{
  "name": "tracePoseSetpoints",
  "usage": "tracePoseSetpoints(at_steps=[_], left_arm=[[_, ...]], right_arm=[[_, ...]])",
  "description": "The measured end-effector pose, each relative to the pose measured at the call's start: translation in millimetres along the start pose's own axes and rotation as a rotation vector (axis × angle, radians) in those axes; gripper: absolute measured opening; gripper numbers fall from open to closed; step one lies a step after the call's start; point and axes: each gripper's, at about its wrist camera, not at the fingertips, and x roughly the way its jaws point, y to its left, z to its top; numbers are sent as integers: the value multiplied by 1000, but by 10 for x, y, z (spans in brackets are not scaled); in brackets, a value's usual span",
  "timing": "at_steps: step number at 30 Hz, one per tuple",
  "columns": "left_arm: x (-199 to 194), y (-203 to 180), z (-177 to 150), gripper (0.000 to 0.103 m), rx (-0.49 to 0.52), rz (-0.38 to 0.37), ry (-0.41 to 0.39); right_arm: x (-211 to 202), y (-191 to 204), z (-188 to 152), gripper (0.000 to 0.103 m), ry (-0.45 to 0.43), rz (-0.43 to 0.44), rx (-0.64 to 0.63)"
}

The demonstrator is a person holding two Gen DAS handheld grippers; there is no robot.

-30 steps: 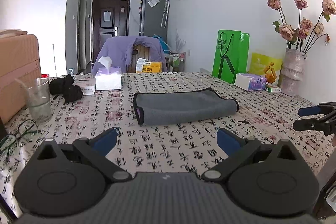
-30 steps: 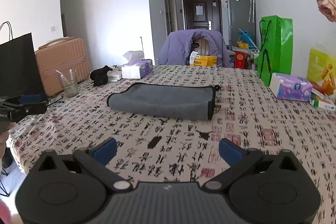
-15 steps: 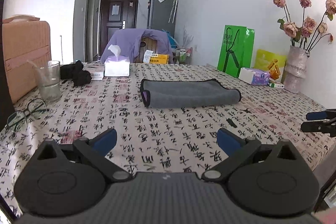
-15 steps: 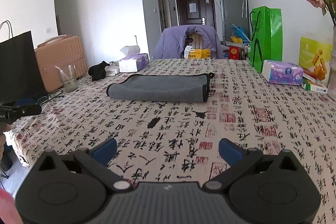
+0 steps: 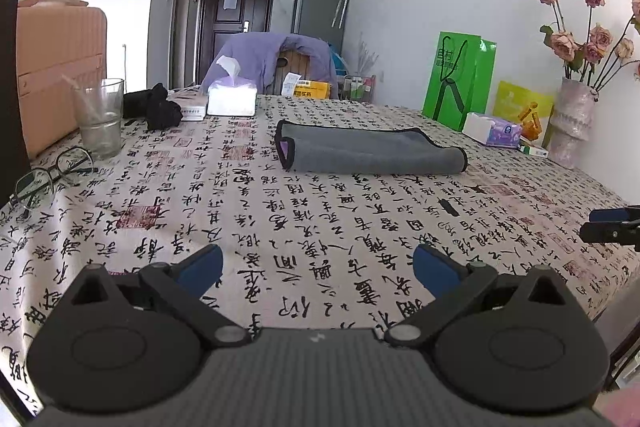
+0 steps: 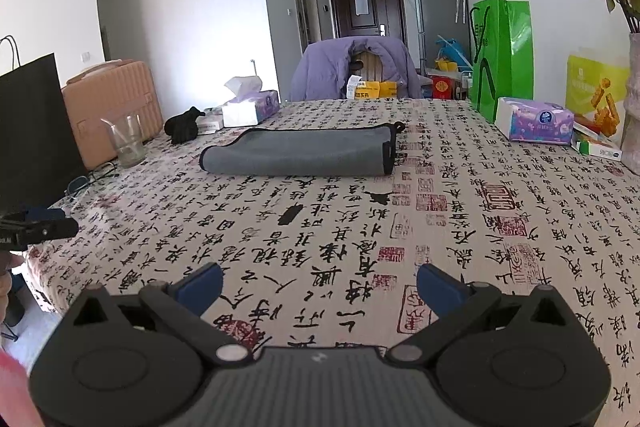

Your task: Fold towel

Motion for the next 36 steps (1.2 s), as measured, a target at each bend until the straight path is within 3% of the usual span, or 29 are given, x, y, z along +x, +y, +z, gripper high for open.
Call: tracePoseSetpoints(at_steps=[36], left_arm=[[53,37,-39,103,-12,2,11]], right_arm=[[31,19,-33,103,8,-2,-5]])
